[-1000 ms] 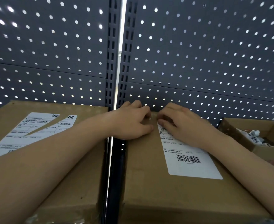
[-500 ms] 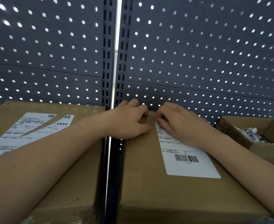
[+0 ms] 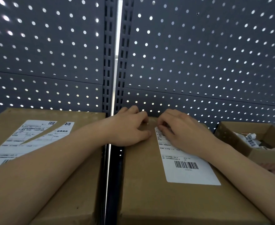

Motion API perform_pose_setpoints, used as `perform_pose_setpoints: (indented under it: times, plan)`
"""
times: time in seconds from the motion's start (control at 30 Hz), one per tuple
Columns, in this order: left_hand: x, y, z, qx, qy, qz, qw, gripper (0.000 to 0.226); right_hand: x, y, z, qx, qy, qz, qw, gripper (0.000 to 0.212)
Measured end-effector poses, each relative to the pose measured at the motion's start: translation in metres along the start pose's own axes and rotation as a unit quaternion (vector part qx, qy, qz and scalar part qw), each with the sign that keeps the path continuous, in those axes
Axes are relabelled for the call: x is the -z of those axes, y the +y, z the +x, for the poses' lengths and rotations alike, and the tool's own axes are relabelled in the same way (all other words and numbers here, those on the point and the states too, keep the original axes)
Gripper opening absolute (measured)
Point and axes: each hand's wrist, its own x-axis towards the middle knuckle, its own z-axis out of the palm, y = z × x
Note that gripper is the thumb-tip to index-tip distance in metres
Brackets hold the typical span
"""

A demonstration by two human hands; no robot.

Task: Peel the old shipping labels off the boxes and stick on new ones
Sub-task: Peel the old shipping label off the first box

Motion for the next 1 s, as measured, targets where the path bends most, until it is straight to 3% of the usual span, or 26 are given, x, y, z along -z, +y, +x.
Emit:
perform_pose_setpoints:
  times: [0.37, 0.53, 0.8, 1.0]
  plan:
    - [0.000, 0.000, -0.001, 0.002, -0.001, -0.003, 1.000, 0.043, 0.003, 0.000, -0.003, -0.002, -0.001, 0.018, 1.000, 0.010]
    - [0.000, 0.000, -0.002, 0.003, 0.002, -0.005, 1.000, 0.042, 0.002, 0.009, -0.006, -0.053, -0.023, 0.075, 0.995, 0.038]
    - [0.001, 0.001, -0.004, 0.005, -0.002, -0.013, 1.000, 0.044, 0.002, 0.022, -0.006, -0.060, -0.006, 0.090, 0.994, 0.011]
    - [0.002, 0.002, -0.005, 0.005, -0.001, -0.009, 1.000, 0.044, 0.000, 0.021, -0.006, -0.052, -0.026, 0.035, 0.998, 0.016]
